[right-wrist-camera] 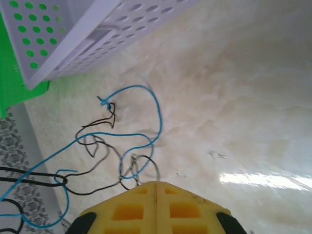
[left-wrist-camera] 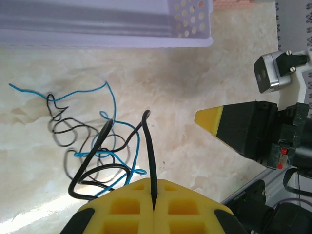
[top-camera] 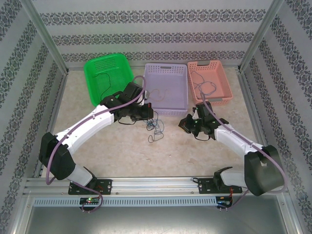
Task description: Untangle the cables
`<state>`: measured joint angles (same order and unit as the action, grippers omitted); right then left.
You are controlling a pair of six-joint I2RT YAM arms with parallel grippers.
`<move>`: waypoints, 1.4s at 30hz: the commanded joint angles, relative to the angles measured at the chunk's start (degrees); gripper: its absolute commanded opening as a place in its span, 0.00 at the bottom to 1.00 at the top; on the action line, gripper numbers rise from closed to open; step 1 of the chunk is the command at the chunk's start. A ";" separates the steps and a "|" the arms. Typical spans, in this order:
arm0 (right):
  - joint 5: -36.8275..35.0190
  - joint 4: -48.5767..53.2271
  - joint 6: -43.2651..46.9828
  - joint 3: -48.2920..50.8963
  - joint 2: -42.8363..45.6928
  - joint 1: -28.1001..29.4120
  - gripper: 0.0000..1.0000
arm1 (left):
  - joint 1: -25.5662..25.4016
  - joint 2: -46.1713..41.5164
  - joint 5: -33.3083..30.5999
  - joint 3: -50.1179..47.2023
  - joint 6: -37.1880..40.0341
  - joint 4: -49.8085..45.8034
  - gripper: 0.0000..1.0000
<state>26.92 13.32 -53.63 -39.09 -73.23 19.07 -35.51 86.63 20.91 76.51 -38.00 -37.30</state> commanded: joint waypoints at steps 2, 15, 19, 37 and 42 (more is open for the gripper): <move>0.53 2.87 5.76 -3.51 0.94 4.31 0.08 | 0.34 -0.59 3.46 0.92 2.49 -0.70 0.00; 0.59 -10.64 -3.67 -7.46 0.05 12.78 0.49 | 0.35 -0.37 8.31 2.47 1.93 1.26 0.00; -1.23 -10.62 -3.99 -6.52 0.28 12.67 0.52 | 0.26 -0.41 8.47 2.41 0.34 2.98 0.00; -3.00 -6.15 -1.74 1.54 -1.24 10.09 0.03 | 3.10 -4.96 3.44 2.95 -4.44 3.23 0.00; -3.05 -1.93 1.33 2.78 0.94 6.90 0.00 | 4.62 -6.64 2.88 1.30 -5.94 3.74 0.00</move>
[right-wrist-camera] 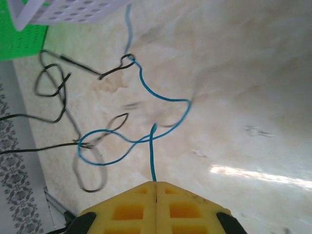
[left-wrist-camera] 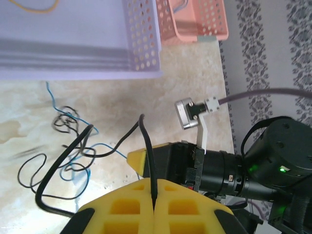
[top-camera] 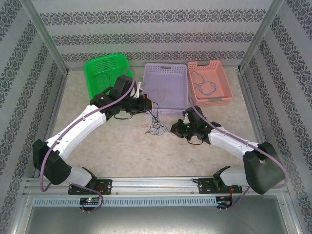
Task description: Untangle the cables
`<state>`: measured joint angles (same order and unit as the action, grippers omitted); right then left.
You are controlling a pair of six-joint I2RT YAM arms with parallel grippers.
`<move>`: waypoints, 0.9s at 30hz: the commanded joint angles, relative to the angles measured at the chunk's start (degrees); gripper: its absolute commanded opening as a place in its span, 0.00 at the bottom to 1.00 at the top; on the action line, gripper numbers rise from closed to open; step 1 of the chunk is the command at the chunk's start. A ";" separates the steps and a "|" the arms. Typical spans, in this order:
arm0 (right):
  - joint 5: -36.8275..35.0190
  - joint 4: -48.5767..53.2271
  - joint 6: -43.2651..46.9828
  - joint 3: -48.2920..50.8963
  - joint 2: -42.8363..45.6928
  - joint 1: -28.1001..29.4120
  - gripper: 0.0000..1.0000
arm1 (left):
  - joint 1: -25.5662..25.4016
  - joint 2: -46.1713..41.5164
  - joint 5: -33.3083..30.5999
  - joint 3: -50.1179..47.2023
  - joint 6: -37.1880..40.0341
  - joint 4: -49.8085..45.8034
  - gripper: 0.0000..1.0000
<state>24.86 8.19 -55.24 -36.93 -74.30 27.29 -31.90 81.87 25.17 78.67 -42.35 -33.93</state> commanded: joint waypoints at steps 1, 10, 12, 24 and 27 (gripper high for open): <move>-0.88 3.42 3.48 0.42 2.49 -1.44 0.00 | 1.04 -1.87 -0.98 -1.05 -1.82 0.62 0.00; -6.64 14.34 7.87 -0.28 6.74 -4.99 0.00 | 1.01 -3.64 -6.67 0.18 -1.03 -2.86 0.00; -7.35 16.70 9.07 0.73 8.49 -9.01 0.00 | 1.11 -4.55 -11.08 1.65 0.12 -6.91 0.00; -10.79 27.61 19.73 -2.30 11.56 -27.63 0.00 | 1.49 -8.91 -27.18 0.48 -1.54 -21.00 0.00; -13.46 29.94 21.02 -4.07 11.36 -29.02 0.00 | 1.65 -9.22 -31.99 1.53 -1.94 -25.60 0.00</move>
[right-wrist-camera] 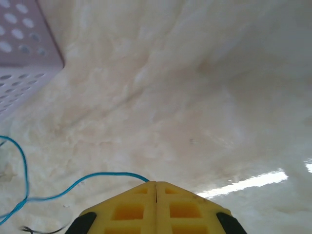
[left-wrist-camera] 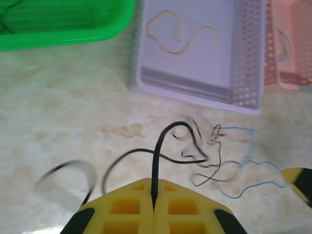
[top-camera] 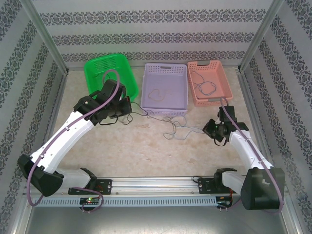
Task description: Untangle the cables
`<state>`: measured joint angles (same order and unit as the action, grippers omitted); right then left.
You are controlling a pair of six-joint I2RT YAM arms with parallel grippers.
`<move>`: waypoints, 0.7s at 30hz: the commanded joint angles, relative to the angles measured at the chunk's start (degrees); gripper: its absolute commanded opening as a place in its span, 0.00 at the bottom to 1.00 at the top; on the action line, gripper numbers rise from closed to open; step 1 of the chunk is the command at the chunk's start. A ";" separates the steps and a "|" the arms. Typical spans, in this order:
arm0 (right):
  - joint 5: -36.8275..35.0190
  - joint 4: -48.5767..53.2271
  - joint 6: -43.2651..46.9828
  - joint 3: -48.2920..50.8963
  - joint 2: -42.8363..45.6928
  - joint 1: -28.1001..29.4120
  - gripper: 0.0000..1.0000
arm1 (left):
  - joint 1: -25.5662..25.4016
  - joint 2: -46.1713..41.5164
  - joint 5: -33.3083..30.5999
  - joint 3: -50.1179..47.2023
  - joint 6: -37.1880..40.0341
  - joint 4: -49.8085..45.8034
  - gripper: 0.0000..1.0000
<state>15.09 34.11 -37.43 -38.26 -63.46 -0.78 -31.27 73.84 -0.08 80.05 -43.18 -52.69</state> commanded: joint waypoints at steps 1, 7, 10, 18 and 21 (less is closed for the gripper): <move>-4.42 4.50 3.30 -3.23 0.31 -1.24 0.00 | 1.21 -1.47 -8.03 0.51 -0.90 -7.89 0.00; -6.60 5.01 2.97 -4.22 -1.05 -1.51 0.00 | 2.24 -2.39 -7.55 -1.65 -1.50 -7.49 0.00; -8.09 5.97 2.84 -5.16 -0.63 -1.55 0.00 | 2.34 -2.24 -8.90 -2.83 -2.57 -8.33 0.00; -16.87 10.39 3.94 -8.61 -0.84 -1.77 0.00 | 7.34 -2.43 -15.56 -3.00 -2.15 -14.46 0.00; -19.50 10.87 3.69 -9.78 -1.26 -1.86 0.00 | 9.15 -2.91 -15.89 -3.21 -1.31 -14.57 0.00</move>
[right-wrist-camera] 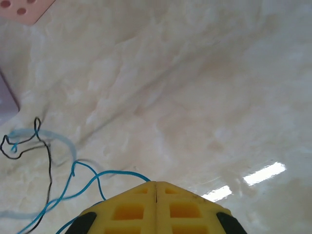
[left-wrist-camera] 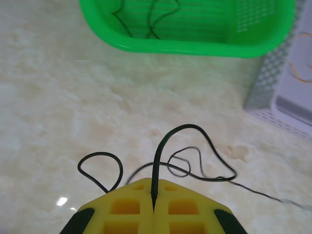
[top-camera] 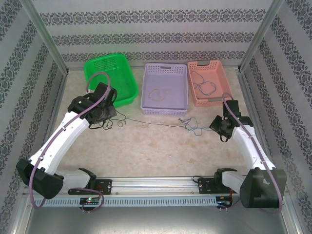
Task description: Untangle the cables
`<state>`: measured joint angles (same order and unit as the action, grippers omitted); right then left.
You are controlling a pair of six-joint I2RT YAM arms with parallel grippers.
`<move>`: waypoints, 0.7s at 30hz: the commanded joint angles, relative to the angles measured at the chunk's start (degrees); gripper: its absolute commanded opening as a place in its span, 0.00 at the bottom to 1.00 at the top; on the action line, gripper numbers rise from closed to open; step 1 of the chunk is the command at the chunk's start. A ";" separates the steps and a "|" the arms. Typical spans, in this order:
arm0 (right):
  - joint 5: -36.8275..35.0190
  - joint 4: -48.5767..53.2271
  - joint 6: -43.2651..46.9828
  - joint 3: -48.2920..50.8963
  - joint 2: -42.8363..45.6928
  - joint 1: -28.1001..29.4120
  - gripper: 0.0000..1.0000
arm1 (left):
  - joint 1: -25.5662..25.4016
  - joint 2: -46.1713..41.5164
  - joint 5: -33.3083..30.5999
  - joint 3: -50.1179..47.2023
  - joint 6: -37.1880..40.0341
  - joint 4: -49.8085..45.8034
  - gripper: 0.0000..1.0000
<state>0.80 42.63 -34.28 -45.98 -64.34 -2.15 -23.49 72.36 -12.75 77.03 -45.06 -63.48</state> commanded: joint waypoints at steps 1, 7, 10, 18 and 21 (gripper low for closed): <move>-5.56 2.37 0.52 -2.51 -0.80 -0.48 0.00 | 1.42 -1.56 -2.80 -0.34 0.71 -3.24 0.00; 3.21 -0.60 2.61 -3.84 -5.81 1.89 0.00 | 1.35 -1.77 17.35 -5.78 3.56 12.24 0.00; 6.14 -1.14 4.18 -4.86 -6.69 6.74 0.06 | 0.73 -1.37 28.67 -8.47 3.09 21.37 0.00; 4.00 -3.14 8.44 -6.09 0.63 20.43 0.45 | -3.03 2.76 40.01 -5.93 4.90 25.90 0.00; 12.00 -14.13 13.55 -4.04 3.51 26.20 0.54 | -3.58 4.20 42.16 -4.91 5.24 26.42 0.00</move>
<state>7.27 37.56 -26.30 -50.22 -62.96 20.95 -26.33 75.70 24.56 70.00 -41.80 -40.18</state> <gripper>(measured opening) 0.529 0.049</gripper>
